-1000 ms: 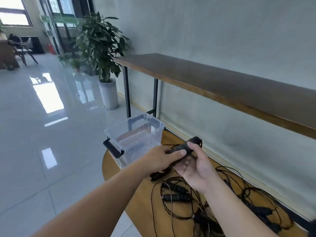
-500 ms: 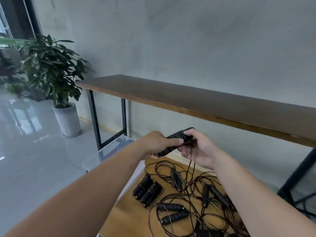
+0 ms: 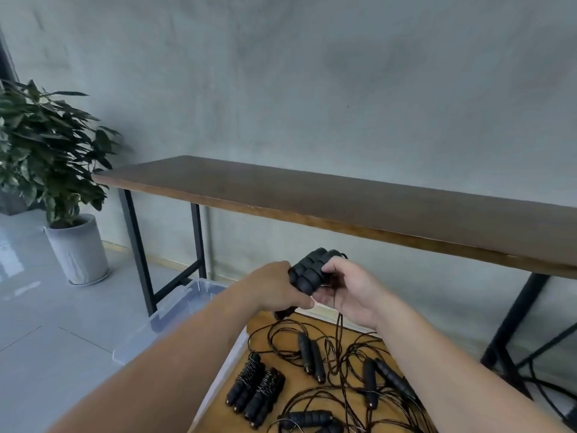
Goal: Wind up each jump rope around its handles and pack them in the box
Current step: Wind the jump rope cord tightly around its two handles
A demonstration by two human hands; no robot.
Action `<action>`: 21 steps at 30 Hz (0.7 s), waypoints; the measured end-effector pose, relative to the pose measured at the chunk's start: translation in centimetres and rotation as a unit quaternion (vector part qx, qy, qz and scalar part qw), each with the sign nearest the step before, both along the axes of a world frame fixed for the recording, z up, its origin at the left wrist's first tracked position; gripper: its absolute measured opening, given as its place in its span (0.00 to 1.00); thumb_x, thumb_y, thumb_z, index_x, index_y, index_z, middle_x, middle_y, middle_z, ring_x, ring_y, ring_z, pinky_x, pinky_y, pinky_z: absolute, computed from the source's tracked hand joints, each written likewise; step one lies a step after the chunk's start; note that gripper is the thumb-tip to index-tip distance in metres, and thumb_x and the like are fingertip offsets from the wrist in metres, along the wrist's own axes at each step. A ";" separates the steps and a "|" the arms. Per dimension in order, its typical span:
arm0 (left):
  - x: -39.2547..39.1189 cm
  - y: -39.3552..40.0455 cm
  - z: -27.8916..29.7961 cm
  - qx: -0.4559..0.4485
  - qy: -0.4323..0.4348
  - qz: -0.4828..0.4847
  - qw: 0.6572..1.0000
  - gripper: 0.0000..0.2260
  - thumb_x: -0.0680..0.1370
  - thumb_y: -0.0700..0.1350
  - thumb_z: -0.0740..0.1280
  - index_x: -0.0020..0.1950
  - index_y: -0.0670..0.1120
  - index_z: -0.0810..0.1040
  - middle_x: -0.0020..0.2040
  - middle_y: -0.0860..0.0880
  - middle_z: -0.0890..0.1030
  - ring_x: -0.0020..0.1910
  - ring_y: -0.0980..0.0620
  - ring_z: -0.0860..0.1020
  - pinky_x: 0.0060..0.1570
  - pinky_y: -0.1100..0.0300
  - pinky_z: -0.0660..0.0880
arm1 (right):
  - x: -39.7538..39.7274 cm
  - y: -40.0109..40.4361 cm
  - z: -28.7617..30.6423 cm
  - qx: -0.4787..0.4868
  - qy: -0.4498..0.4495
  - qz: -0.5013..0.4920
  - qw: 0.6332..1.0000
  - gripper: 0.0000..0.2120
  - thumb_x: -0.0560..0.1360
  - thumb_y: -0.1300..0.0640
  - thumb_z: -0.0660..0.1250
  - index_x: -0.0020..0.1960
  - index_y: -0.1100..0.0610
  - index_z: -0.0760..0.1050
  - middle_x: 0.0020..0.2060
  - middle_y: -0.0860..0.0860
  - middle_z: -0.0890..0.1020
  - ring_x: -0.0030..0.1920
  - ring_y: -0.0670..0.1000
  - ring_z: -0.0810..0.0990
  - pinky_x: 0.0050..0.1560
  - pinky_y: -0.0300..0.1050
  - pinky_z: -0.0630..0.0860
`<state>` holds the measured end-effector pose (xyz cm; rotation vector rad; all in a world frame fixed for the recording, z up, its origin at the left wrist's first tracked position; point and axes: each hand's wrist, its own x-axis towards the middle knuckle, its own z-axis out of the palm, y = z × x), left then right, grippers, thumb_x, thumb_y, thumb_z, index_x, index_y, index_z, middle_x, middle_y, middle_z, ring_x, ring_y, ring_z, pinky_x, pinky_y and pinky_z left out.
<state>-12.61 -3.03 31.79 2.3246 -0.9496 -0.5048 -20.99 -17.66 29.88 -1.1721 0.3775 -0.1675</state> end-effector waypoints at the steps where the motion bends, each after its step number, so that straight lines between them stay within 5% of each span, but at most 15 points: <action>1: 0.7 -0.3 -0.2 0.008 -0.017 0.008 1.000 0.20 0.71 0.51 0.75 0.58 0.45 0.74 0.49 0.47 0.80 0.49 0.47 0.79 0.49 0.55 0.76 | 0.6 -0.1 -0.2 0.003 -0.008 -0.001 1.000 0.07 0.78 0.64 0.60 0.54 0.62 0.74 0.45 0.60 0.78 0.39 0.54 0.78 0.42 0.47 0.79; 7: 2.8 -2.3 -2.0 -0.038 -0.151 0.099 0.983 0.18 0.68 0.55 0.71 0.54 0.51 0.71 0.44 0.53 0.79 0.44 0.51 0.78 0.44 0.54 0.78 | 3.7 -1.5 -0.9 0.082 -0.055 -0.027 0.995 0.09 0.78 0.67 0.57 0.53 0.64 0.75 0.45 0.61 0.78 0.40 0.56 0.78 0.43 0.48 0.79; 12: 5.0 -4.2 -2.6 -0.047 -0.179 0.078 0.980 0.23 0.69 0.65 0.71 0.54 0.52 0.71 0.44 0.55 0.77 0.43 0.54 0.77 0.39 0.59 0.73 | 5.4 -3.2 -1.5 0.098 -0.056 -0.032 0.993 0.11 0.78 0.67 0.57 0.57 0.67 0.75 0.48 0.64 0.80 0.41 0.56 0.79 0.37 0.46 0.78; 17: 8.0 -5.0 -2.1 -0.033 -0.148 0.006 0.988 0.22 0.70 0.63 0.72 0.56 0.52 0.72 0.46 0.54 0.79 0.45 0.53 0.78 0.46 0.55 0.78 | 6.1 -4.0 -1.9 0.136 -0.055 -0.033 0.989 0.12 0.79 0.67 0.57 0.59 0.65 0.74 0.52 0.63 0.82 0.51 0.60 0.82 0.51 0.51 0.82; 19: 9.3 -5.1 -1.8 -0.021 -0.131 -0.019 0.991 0.21 0.71 0.58 0.73 0.58 0.52 0.72 0.47 0.53 0.80 0.47 0.52 0.78 0.48 0.55 0.78 | 6.2 -4.3 -1.3 0.068 -0.007 -0.021 0.997 0.11 0.80 0.64 0.59 0.59 0.64 0.75 0.51 0.62 0.83 0.49 0.57 0.84 0.49 0.50 0.82; 21: 10.8 -5.0 -1.5 -0.010 -0.127 -0.036 0.991 0.18 0.71 0.53 0.73 0.58 0.51 0.73 0.46 0.52 0.79 0.46 0.51 0.78 0.47 0.56 0.77 | 5.9 -4.8 -0.8 -0.156 0.098 -0.022 0.983 0.10 0.79 0.56 0.64 0.55 0.61 0.79 0.47 0.58 0.85 0.43 0.52 0.83 0.43 0.45 0.80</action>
